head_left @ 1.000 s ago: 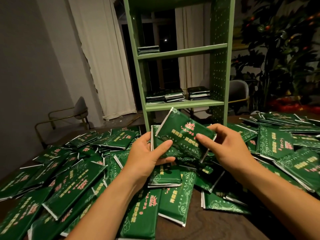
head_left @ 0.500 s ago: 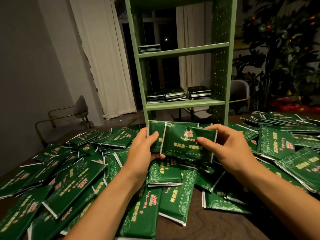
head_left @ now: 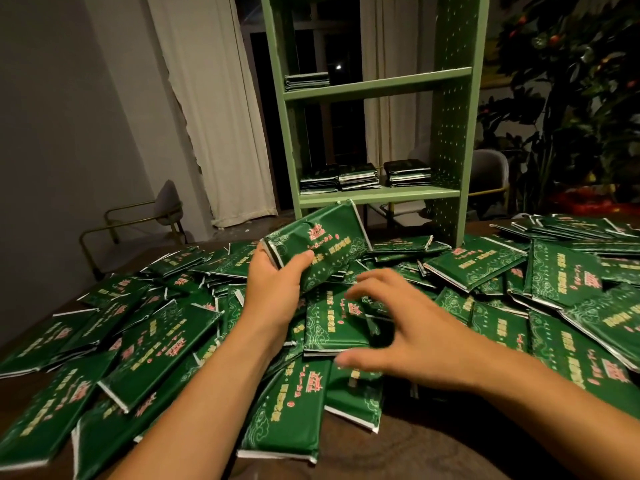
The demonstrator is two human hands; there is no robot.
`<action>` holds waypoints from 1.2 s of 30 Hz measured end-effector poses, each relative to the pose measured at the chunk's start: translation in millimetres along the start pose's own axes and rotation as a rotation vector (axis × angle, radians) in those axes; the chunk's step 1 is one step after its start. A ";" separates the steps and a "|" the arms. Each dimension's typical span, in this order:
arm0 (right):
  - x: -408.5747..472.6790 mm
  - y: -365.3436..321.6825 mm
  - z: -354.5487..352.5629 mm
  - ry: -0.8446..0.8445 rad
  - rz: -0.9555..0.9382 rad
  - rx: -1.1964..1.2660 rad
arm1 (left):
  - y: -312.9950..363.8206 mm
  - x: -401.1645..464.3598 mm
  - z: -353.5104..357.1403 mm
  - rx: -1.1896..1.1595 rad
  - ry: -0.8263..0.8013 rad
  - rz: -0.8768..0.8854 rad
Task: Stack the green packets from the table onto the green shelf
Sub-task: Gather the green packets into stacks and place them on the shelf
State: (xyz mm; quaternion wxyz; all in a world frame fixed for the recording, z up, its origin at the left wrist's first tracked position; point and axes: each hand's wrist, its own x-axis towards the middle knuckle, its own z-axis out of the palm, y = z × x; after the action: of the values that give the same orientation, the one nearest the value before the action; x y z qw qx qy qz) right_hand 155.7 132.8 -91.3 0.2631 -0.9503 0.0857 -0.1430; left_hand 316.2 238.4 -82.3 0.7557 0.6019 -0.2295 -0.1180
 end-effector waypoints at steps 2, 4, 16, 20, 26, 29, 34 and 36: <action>-2.3 -13.7 10.0 -0.127 -0.059 -0.144 | -3.0 1.9 0.3 0.013 0.024 0.015; -5.3 -23.6 21.6 -0.192 -0.110 -0.267 | -4.2 2.5 0.9 0.033 0.045 0.019; -0.4 -16.0 30.0 -0.005 -0.213 -0.325 | -11.4 3.7 -1.4 0.101 0.017 0.012; 3.4 -5.2 20.7 0.008 -0.264 -0.297 | -12.9 2.7 -0.9 0.127 0.019 0.015; 4.6 -1.0 18.3 0.053 -0.352 -0.415 | -15.8 2.2 1.3 0.145 0.010 0.010; 7.4 0.8 22.2 0.086 -0.406 -0.528 | -17.3 2.2 1.2 0.151 0.013 0.008; 8.6 2.8 21.3 0.195 -0.425 -0.550 | -16.7 2.3 -0.4 0.151 0.018 0.010; 8.6 5.8 16.5 0.273 -0.426 -0.454 | -14.8 2.9 -1.6 0.141 0.031 0.009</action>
State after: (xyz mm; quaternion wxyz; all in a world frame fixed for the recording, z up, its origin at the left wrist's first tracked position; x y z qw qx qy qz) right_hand 168.5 133.6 -105.9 -0.0047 -0.9533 -0.0505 -0.2977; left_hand 320.9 234.8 -96.3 0.7155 0.6542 -0.2283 -0.0891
